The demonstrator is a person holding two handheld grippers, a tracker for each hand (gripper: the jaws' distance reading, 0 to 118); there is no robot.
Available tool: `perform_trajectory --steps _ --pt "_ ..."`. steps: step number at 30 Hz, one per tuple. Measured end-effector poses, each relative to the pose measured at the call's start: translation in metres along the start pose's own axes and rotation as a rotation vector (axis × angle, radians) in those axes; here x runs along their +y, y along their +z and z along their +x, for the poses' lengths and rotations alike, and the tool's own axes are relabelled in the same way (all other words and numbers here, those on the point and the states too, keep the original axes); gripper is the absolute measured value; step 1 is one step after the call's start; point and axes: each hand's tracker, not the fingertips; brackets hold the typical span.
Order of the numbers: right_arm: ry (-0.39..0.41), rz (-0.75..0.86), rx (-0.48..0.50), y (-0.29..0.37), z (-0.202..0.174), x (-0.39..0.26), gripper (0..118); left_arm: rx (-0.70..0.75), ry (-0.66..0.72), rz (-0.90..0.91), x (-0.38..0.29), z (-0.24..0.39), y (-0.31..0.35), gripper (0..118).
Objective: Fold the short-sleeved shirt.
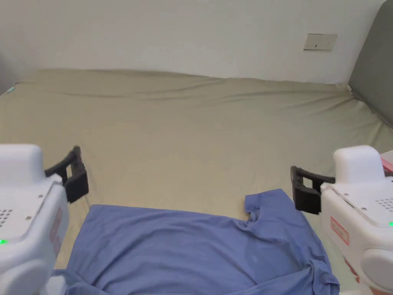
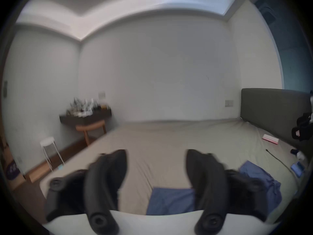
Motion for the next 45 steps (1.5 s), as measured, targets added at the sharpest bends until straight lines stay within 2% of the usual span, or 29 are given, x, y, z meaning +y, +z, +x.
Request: perform_trajectory --steps 1,3,4,8,12,18,21,22,23,24,25,26,27,30,31,32,33,34,35,36,37,38,40,42,45 --pt "0.017 0.027 0.007 0.003 -0.009 0.006 2 0.016 -0.031 0.014 0.007 0.008 0.001 25" --pt "0.031 0.095 -0.003 0.003 -0.025 0.01 2 -0.004 -0.034 0.021 0.016 0.019 0.003 11" --pt "0.033 0.117 -0.008 0.003 -0.033 0.012 2 -0.016 -0.031 0.03 0.019 0.022 0.005 0" --pt "0.017 0.087 0.066 -0.006 -0.045 0.014 2 -0.081 -0.027 0.012 0.022 0.033 0.001 0" --pt "0.029 0.062 0.061 -0.018 -0.047 0.004 2 -0.098 -0.05 -0.037 0.011 0.037 -0.016 0" --pt "0.021 -0.064 0.048 -0.041 -0.031 -0.033 2 -0.137 -0.092 -0.318 -0.063 0.03 -0.083 0" --pt "-0.009 -0.139 0.036 -0.055 -0.017 -0.054 2 -0.125 -0.093 -0.494 -0.115 0.02 -0.136 0" --pt "-0.017 -0.161 0.032 -0.059 -0.013 -0.06 2 -0.109 -0.085 -0.57 -0.133 0.016 -0.156 8" --pt "-0.019 -0.177 0.023 -0.063 -0.008 -0.066 2 -0.083 -0.076 -0.62 -0.148 0.012 -0.173 27" --pt "-0.018 -0.191 0.005 -0.068 -0.004 -0.071 2 -0.075 -0.072 -0.678 -0.162 0.009 -0.191 50" --pt "-0.017 -0.206 -0.008 -0.072 0.0 -0.075 2 -0.079 -0.066 -0.713 -0.171 0.007 -0.205 81" --pt "-0.018 -0.221 -0.021 -0.075 0.003 -0.08 2 -0.091 -0.049 -0.746 -0.181 0.005 -0.222 101" --pt "-0.02 -0.237 -0.032 -0.078 0.007 -0.084 2 -0.101 -0.046 -0.763 -0.19 0.004 -0.237 110" --pt "-0.016 -0.283 -0.054 -0.087 0.018 -0.093 2 -0.072 -0.069 -0.794 -0.21 0.005 -0.275 110" --pt "-0.008 -0.293 -0.065 -0.09 0.02 -0.096 2 -0.054 -0.074 -0.821 -0.216 0.005 -0.286 102" --pt "-0.004 -0.301 -0.072 -0.092 0.023 -0.097 2 -0.058 -0.062 -0.828 -0.222 0.004 -0.295 81" --pt "-0.006 -0.305 -0.076 -0.094 0.027 -0.098 2 -0.066 -0.036 -0.878 -0.232 0.002 -0.302 47" --pt "-0.01 -0.312 -0.08 -0.094 0.028 -0.098 2 -0.071 -0.015 -0.935 -0.239 0.001 -0.307 41" --pt "-0.019 -0.319 -0.081 -0.096 0.031 -0.098 2 -0.113 0.082 -0.878 -0.238 0.0 -0.303 33" --pt "-0.028 -0.323 -0.083 -0.098 0.034 -0.098 2 -0.063 0.033 -0.856 -0.23 0.004 -0.298 18" --pt "-0.036 -0.326 -0.084 -0.101 0.037 -0.099 2 -0.116 -0.013 -0.88 -0.227 0.009 -0.294 1" --pt "-0.042 -0.331 -0.085 -0.105 0.038 -0.099 2 -0.161 -0.07 -0.866 -0.226 0.016 -0.291 1" --pt "-0.051 -0.347 -0.078 -0.117 0.043 -0.098 2 -0.125 -0.167 -0.834 -0.225 0.024 -0.285 1" --pt "-0.075 -0.37 -0.065 -0.132 0.048 -0.096 2 -0.127 -0.115 -0.815 -0.218 0.018 -0.28 1" --pt "-0.173 -0.417 -0.04 -0.154 0.063 -0.096 4 -0.124 0.0 -0.753 -0.186 0.006 -0.259 1"
